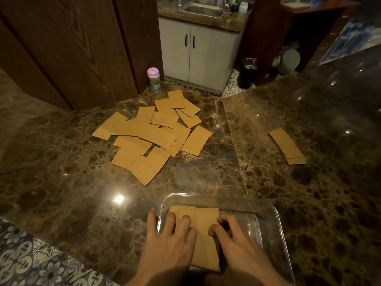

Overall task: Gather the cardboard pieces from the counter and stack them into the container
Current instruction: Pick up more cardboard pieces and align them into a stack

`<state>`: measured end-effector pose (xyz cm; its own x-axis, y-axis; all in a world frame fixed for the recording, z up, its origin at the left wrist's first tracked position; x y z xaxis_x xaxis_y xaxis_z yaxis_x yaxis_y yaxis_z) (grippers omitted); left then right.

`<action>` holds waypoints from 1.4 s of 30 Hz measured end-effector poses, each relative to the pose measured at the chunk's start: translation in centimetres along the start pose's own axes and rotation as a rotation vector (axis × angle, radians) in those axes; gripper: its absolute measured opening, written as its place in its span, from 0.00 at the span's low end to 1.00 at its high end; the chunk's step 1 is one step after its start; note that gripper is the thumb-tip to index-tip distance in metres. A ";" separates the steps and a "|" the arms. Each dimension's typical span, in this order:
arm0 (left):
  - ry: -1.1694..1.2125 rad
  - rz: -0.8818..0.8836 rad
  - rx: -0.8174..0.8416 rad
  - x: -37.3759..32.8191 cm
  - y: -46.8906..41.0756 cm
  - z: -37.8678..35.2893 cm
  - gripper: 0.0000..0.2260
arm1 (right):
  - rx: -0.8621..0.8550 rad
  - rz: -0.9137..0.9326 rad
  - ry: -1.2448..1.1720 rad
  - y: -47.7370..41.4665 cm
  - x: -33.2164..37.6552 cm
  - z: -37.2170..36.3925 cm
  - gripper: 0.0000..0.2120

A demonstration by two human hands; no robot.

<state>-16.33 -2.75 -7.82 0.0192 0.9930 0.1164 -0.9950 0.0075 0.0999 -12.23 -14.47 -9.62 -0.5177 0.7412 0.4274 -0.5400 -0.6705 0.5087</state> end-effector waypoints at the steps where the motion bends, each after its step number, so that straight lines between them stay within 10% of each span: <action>1: -0.016 0.000 0.038 0.0 -0.1 0.1 0.10 | 0.002 0.007 0.004 0.0 0.0 0.2 0.38; 8: 0.019 -0.063 0.513 0.2 -1.5 2.2 0.23 | 0.201 0.091 0.077 0.4 2.0 4.1 0.26; 14: 0.460 0.195 0.051 9.8 -7.1 9.4 0.22 | 0.039 0.128 -0.252 -2.8 4.1 14.9 0.20; 18: 0.414 0.479 0.154 18.9 -13.4 3.7 0.35 | -0.229 -0.079 -0.489 -12.0 -1.0 18.9 0.16; 26: 0.507 0.748 0.327 26.2 -19.2 -3.2 0.51 | -0.301 -0.536 -0.313 -23.1 -4.1 17.9 0.49; 31: 0.482 0.594 0.273 22.8 -21.7 -2.4 0.39 | -0.317 -0.613 -0.384 -26.5 -2.1 16.9 0.68; 42: 0.925 0.667 -0.046 23.3 -19.7 -2.6 0.40 | -0.383 -0.317 -0.803 -24.2 -1.0 15.9 0.21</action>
<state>3.43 20.55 -9.61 -0.5757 0.5062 -0.6421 -0.7824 -0.5692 0.2528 11.89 1.50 -10.53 0.2254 0.5957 0.7709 -0.8326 -0.2932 0.4700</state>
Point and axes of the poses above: each hand's wrist, its own y-axis away from the middle knuckle, its own z-axis out of the back of the hand, x = y × z, the point moved 9 cm from there along -y, towards the middle knuckle, and after that the axes turned 4 degrees about z, right-handed, at the moved point
